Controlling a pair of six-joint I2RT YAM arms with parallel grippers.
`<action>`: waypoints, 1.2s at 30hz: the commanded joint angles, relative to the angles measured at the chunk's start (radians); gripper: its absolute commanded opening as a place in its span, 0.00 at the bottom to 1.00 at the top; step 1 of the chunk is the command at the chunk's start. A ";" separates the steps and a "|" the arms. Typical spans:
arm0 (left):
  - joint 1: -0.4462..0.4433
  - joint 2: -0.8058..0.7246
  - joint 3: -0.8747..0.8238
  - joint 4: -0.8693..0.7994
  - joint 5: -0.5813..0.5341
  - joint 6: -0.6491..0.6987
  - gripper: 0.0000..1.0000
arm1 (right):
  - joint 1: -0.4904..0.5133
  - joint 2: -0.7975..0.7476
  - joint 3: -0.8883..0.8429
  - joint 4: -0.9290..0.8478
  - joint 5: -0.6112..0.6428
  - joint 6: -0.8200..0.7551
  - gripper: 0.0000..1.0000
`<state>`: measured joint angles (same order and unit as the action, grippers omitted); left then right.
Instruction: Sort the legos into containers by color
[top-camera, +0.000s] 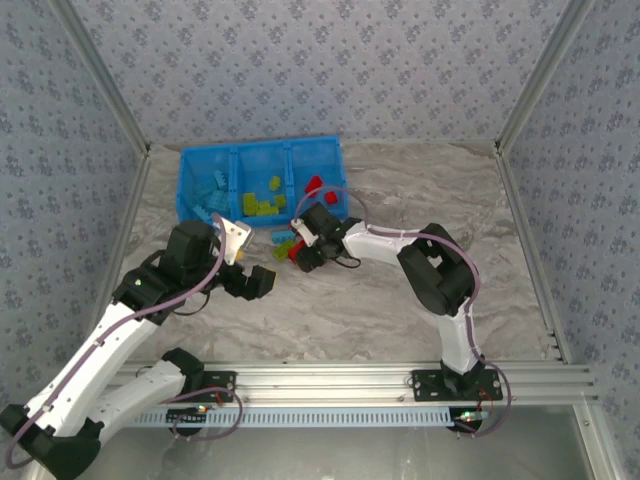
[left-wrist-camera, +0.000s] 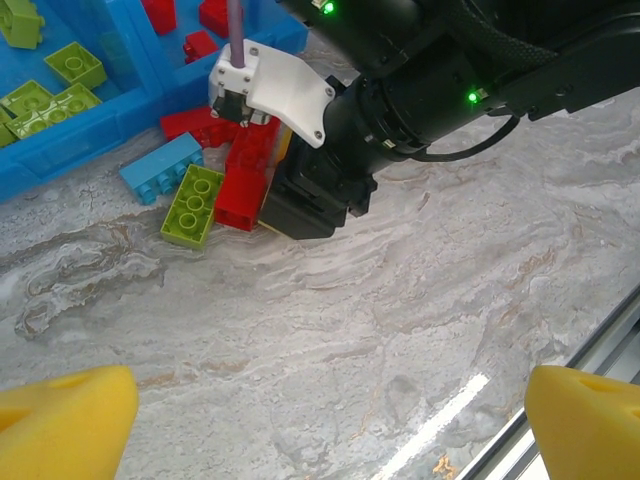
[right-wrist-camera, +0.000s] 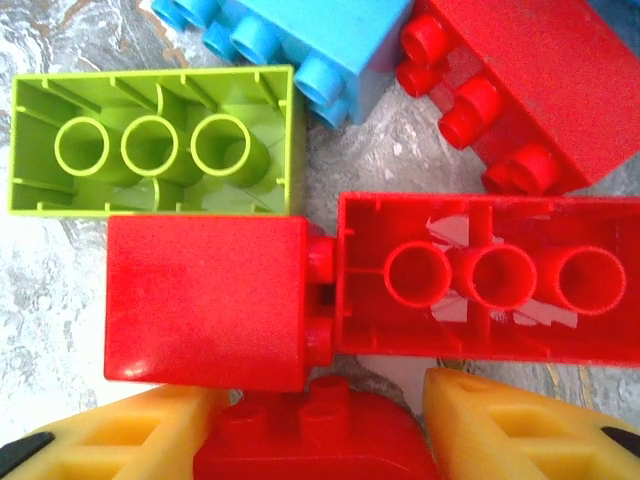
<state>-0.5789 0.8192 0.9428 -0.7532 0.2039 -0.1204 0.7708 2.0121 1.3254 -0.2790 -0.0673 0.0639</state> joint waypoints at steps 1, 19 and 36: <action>0.002 -0.013 0.001 0.000 -0.024 0.007 0.99 | 0.002 -0.091 -0.058 -0.024 0.016 0.025 0.49; 0.059 -0.028 -0.022 -0.001 -0.045 -0.020 0.99 | -0.100 -0.116 0.245 -0.066 0.299 0.085 0.38; 0.060 -0.010 -0.034 -0.005 -0.096 -0.035 0.99 | -0.145 0.127 0.715 -0.310 0.257 0.078 0.65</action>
<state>-0.5236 0.8040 0.9096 -0.7597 0.1230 -0.1333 0.6243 2.2475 2.0476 -0.5411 0.2092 0.1413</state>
